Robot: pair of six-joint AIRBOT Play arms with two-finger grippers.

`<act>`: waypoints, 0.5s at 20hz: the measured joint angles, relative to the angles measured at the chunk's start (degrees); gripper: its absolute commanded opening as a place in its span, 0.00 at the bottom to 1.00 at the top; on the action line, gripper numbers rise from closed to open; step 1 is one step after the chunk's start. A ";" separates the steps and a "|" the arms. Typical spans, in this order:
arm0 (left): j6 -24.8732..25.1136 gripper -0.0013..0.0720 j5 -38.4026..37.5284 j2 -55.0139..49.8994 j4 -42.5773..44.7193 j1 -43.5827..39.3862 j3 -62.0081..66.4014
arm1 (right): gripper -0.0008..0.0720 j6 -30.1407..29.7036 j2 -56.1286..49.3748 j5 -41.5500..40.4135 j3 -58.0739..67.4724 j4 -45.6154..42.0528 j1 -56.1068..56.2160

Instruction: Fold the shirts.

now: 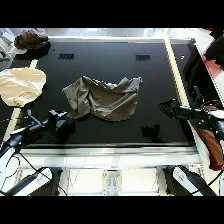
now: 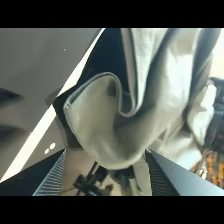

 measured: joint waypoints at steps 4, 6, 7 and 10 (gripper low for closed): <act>1.46 0.68 2.45 -4.94 -1.66 -3.39 3.21 | 0.54 -0.52 1.22 0.72 -0.20 1.40 0.00; 2.19 0.64 3.34 -7.15 -1.88 -5.05 5.07 | 0.54 -0.68 2.12 0.87 -0.24 1.70 0.00; 2.43 0.59 3.74 -8.11 -2.03 -5.79 5.81 | 0.54 -0.70 2.60 0.96 -0.22 1.97 0.00; 2.91 0.57 4.20 -10.88 -2.40 -7.54 7.23 | 0.54 -0.76 4.26 1.18 0.28 2.69 0.00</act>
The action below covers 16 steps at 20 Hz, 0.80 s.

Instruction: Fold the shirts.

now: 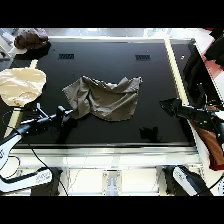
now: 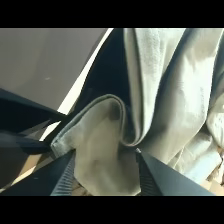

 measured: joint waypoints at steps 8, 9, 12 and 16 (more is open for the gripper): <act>0.15 0.57 -5.25 3.08 1.86 3.78 0.83 | 0.54 0.00 2.36 2.91 4.83 0.31 0.00; -0.33 0.57 -6.14 4.79 4.02 5.22 0.83 | 0.54 0.00 2.43 3.19 5.44 0.24 0.00; -4.92 0.57 -7.96 8.31 13.62 7.37 0.85 | 0.54 0.00 2.56 3.98 6.58 0.15 0.00; -8.72 0.57 -7.43 7.39 19.85 5.40 0.85 | 0.54 0.00 2.58 3.98 7.08 0.15 0.00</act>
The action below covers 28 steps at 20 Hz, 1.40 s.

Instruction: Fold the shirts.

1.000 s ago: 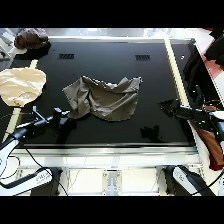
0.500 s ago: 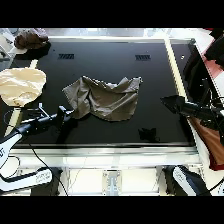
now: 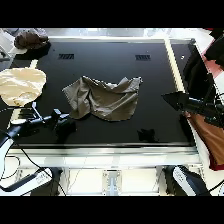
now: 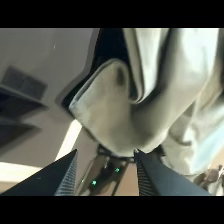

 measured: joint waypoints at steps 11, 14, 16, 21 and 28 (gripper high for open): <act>4.00 0.21 7.06 -8.68 -12.81 -4.59 0.15 | 0.52 0.00 0.00 0.61 0.17 0.00 0.13; 4.87 0.03 8.55 -10.16 -14.36 -5.46 0.11 | 0.45 0.09 0.02 0.63 0.17 -0.50 1.95; 5.29 0.03 8.59 -10.58 -15.47 -5.68 0.22 | 0.43 0.44 0.02 0.20 -0.04 -3.08 4.76; 5.68 0.03 8.28 -10.99 -16.33 -5.90 1.14 | 0.60 8.28 -1.90 -13.09 -5.14 -14.95 15.76; 5.75 0.03 7.39 -11.06 -16.76 -5.90 2.01 | 0.60 8.55 -22.67 -24.41 -5.97 -7.48 22.32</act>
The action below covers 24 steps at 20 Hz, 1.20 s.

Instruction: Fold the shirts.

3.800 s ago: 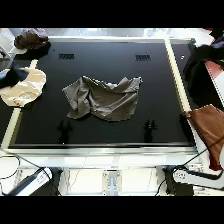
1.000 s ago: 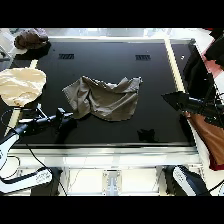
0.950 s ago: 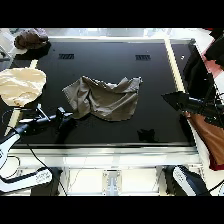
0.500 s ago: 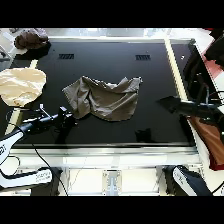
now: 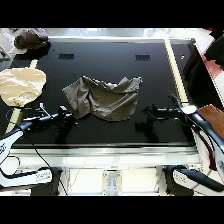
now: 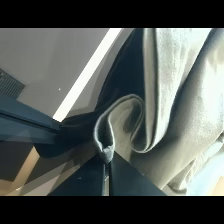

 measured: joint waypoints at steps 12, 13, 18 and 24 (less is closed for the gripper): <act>0.17 0.03 -0.59 0.00 -0.37 0.00 0.09 | 0.53 -6.47 -17.49 0.20 9.51 7.78 5.09; 0.22 0.03 -0.61 0.00 -0.37 0.00 0.09 | 0.53 -6.47 -17.68 0.17 9.64 7.52 5.14; 0.42 0.03 -0.63 0.00 -0.37 0.00 0.09 | 0.31 -6.12 -18.23 -1.27 9.92 6.38 5.75; 1.90 0.03 -1.22 0.28 -0.33 0.31 0.44 | 0.04 -6.58 -18.45 -3.82 10.64 7.45 9.62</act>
